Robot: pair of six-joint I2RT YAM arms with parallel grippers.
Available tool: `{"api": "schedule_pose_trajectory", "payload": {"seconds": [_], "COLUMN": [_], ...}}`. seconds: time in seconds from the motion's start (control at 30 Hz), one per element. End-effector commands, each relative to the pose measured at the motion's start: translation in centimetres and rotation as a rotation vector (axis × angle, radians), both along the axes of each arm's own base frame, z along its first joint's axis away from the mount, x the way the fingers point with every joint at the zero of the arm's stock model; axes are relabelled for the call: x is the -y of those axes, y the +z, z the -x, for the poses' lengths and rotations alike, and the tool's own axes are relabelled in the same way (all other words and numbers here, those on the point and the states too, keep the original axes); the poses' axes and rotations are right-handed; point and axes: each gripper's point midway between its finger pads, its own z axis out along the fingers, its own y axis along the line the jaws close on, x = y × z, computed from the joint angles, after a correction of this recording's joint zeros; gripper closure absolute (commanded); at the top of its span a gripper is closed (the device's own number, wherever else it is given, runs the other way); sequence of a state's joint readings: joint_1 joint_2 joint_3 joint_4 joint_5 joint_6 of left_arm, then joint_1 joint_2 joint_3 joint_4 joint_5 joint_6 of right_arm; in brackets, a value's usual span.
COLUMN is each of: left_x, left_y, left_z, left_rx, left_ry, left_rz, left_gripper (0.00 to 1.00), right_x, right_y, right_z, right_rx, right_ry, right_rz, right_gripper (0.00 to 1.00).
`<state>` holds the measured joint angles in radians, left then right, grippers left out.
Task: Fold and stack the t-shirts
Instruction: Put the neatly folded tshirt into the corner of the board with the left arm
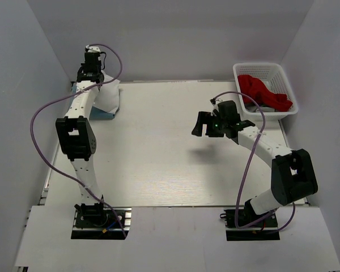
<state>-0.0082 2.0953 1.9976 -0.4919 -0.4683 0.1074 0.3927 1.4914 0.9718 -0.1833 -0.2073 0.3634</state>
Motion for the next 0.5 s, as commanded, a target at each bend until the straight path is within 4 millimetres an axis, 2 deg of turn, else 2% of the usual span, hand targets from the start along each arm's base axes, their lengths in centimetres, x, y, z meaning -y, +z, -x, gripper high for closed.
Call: {"api": "schedule_pose_trajectory", "payload": {"seconds": [0.0, 0.07, 0.13, 0.17, 0.23, 0.27, 0.3, 0.33, 0.37, 0.4, 0.43, 0.47], "left_x": [-3.7, -4.4, -6.4, -6.4, -7.9, -8.2, -8.9, -9.3, -10.3, -10.6, -10.7, -10.7], "left_y": [0.6, -0.5, -1.3, -2.5, -2.9, -3.5, -4.1, -3.7, -3.6, -2.3, -2.7, -2.4], "left_z": [-0.9, -1.6, -1.7, -1.9, -2.0, -2.0, -2.2, -2.5, -2.3, -2.6, -2.2, -2.1], "left_rx": [0.046, 0.033, 0.025, 0.004, 0.017, 0.006, 0.007, 0.02, 0.016, 0.04, 0.016, 0.027], "left_ry": [0.086, 0.105, 0.137, 0.136, 0.173, 0.186, 0.203, 0.224, 0.252, 0.267, 0.289, 0.307], "left_rz": [-0.022, -0.027, -0.028, -0.027, -0.026, -0.034, -0.039, -0.052, -0.061, -0.07, -0.065, -0.054], "left_gripper": [1.0, 1.0, 1.0, 1.0, 1.0, 0.94, 0.76, 0.21, 0.0, 0.0, 0.0, 0.0], "right_x": [-0.6, -0.5, -0.5, -0.5, -0.6, -0.6, -0.7, -0.8, -0.8, -0.8, -0.9, -0.9], "right_y": [2.0, 1.7, 1.6, 1.8, 1.8, 1.6, 1.5, 1.7, 1.7, 1.7, 1.8, 1.6], "right_z": [-1.5, -1.6, -1.8, -2.0, -2.2, -2.3, -2.3, -2.3, -2.3, -2.3, -2.2, -2.1], "right_rx": [0.048, 0.037, 0.035, 0.036, 0.034, 0.025, 0.02, 0.017, 0.016, 0.014, 0.012, 0.009], "right_ry": [-0.004, -0.011, -0.015, -0.022, -0.024, -0.029, -0.025, -0.027, -0.029, -0.028, -0.03, -0.026], "right_rz": [-0.026, -0.016, -0.012, -0.014, -0.013, -0.015, -0.012, -0.019, -0.019, -0.025, -0.027, -0.03], "right_gripper": [0.1, 0.1, 0.1, 0.1, 0.1, 0.1, 0.1, 0.1, 0.1, 0.1, 0.1, 0.1]}}
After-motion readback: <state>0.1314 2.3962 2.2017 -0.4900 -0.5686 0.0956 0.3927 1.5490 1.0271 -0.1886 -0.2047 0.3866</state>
